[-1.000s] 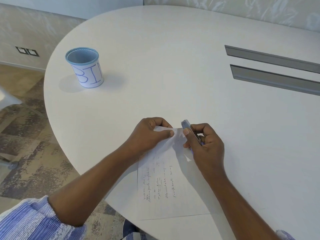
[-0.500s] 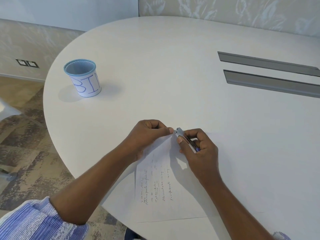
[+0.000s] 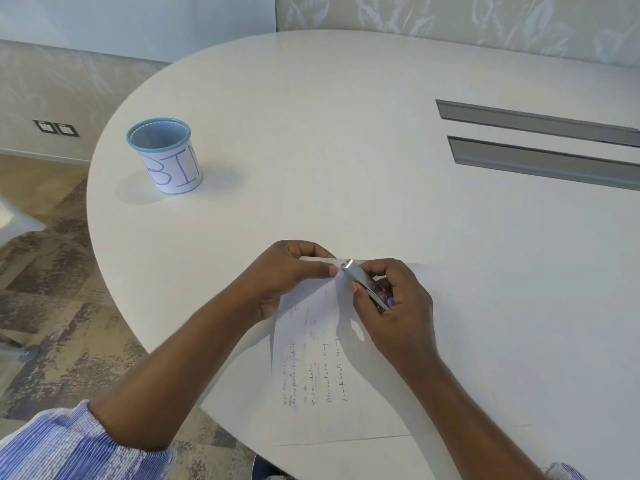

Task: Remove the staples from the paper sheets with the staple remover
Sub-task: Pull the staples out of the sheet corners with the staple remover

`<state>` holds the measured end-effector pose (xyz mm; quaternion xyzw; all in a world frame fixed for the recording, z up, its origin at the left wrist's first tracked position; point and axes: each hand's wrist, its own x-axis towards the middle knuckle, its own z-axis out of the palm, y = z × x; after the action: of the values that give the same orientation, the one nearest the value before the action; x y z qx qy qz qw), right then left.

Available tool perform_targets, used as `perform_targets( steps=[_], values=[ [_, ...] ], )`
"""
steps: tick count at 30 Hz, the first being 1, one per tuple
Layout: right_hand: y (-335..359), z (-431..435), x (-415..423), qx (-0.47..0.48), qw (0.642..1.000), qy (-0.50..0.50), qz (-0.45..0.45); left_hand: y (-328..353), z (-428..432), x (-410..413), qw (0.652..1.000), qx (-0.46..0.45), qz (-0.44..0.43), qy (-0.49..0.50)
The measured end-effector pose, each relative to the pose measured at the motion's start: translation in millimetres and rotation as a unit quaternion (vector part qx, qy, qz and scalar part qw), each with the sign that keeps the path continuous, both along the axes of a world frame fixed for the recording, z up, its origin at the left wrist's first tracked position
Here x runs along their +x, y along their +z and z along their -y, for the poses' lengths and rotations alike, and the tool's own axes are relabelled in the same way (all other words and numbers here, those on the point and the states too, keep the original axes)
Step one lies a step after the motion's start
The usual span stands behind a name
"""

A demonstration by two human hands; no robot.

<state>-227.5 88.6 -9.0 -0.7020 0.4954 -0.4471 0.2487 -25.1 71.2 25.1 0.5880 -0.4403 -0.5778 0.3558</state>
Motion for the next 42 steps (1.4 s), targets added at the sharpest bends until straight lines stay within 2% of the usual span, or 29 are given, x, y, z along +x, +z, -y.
perform_targets(
  steps=[14, 26, 33, 42],
  values=[
    [-1, 0, 2, -0.056, 0.996, -0.018, -0.060, -4, -4, -2, 0.999, -0.024, 0.000, 0.032],
    [1, 1, 3, -0.056, 0.996, 0.029, -0.056, -2, -3, -4, 0.999, -0.025, 0.007, 0.028],
    [2, -3, 5, -0.082, 0.994, 0.021, -0.073, -5, 2, -3, 0.999, -0.012, -0.001, 0.043],
    [-1, 1, 1, -0.038, 0.999, -0.023, -0.006, -3, 3, -10, 0.998, -0.017, -0.002, 0.054]
  ],
)
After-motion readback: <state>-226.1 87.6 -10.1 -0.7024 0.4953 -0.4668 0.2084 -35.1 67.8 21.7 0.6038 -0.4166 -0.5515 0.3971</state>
